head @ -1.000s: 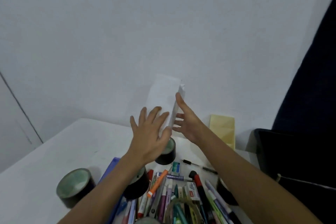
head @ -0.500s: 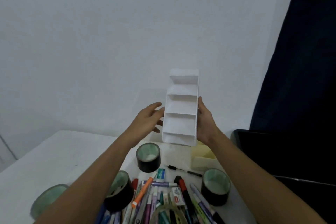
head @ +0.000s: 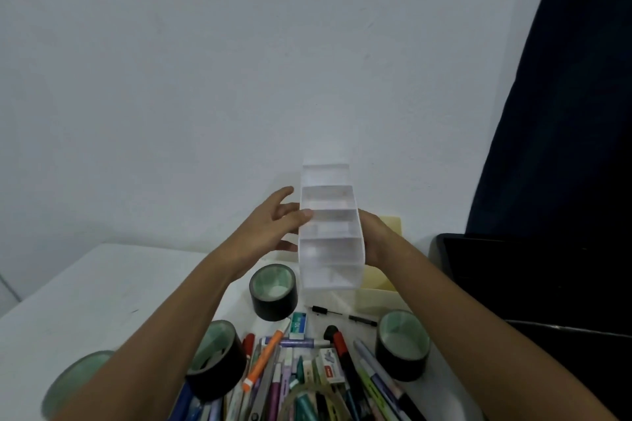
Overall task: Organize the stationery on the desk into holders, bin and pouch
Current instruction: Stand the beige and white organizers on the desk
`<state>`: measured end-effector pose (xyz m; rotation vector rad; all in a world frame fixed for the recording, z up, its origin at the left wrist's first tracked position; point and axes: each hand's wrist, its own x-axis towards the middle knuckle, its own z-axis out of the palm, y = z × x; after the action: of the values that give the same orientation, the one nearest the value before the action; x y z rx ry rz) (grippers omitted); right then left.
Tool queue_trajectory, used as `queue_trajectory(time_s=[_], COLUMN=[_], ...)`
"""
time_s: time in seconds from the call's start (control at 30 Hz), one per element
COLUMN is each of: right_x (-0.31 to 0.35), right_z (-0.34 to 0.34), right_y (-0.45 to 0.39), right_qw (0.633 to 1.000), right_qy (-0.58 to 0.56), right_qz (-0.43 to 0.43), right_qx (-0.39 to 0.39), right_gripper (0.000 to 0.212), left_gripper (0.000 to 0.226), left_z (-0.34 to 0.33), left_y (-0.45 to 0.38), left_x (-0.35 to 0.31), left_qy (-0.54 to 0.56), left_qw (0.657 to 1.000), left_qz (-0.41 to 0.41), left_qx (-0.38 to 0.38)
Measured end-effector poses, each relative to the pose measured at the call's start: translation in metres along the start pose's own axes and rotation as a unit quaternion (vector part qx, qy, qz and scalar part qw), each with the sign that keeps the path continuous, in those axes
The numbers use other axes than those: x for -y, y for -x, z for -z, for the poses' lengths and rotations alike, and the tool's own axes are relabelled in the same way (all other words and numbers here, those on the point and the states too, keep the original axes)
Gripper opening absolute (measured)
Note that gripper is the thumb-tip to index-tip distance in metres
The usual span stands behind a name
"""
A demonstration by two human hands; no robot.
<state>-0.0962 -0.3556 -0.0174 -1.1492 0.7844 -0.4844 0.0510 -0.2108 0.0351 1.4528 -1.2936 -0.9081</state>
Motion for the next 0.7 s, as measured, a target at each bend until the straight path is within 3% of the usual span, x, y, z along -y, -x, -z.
queue_trajectory(time_s=[0.07, 0.23, 0.3, 0.37, 0.43, 0.53, 0.63, 0.7], right_x=[0.004, 0.015, 0.020, 0.025, 0.034, 0.041, 0.042, 0.041], right_z=[0.002, 0.010, 0.014, 0.016, 0.014, 0.016, 0.018, 0.012], right_y=[0.009, 0.033, 0.042, 0.043, 0.045, 0.042, 0.038, 0.041], right_qw=[0.998, 0.998, 0.997, 0.997, 0.998, 0.999, 0.995, 0.994], right_qy=[0.030, 0.049, 0.047, 0.039, 0.027, -0.042, -0.063, -0.005], right_qz=[-0.035, -0.029, -0.054, -0.071, -0.052, -0.012, 0.059, 0.100], right_qx=[0.043, 0.013, -0.003, -0.002, 0.011, -0.020, -0.041, -0.032], right_gripper=[0.018, 0.034, 0.032, 0.029, 0.027, 0.059, 0.064, 0.063], left_gripper=[0.073, 0.061, 0.049, 0.038, 0.034, 0.025, 0.035, 0.038], left_z=[0.004, 0.012, 0.016, 0.018, 0.016, 0.011, 0.000, -0.014], left_y=[0.000, 0.008, 0.005, -0.002, -0.011, -0.022, -0.031, -0.031], left_x=[-0.001, -0.005, -0.006, -0.006, -0.003, 0.009, 0.033, 0.049], left_qy=[-0.008, -0.105, -0.206, -0.347, -0.405, -0.370, -0.340, -0.309], left_qw=[1.000, 0.991, 0.976, 0.935, 0.910, 0.926, 0.935, 0.945], left_qz=[0.012, -0.002, -0.040, -0.076, -0.084, -0.052, -0.032, -0.033], left_qx=[0.006, 0.084, 0.058, 0.010, -0.016, -0.060, -0.099, -0.104])
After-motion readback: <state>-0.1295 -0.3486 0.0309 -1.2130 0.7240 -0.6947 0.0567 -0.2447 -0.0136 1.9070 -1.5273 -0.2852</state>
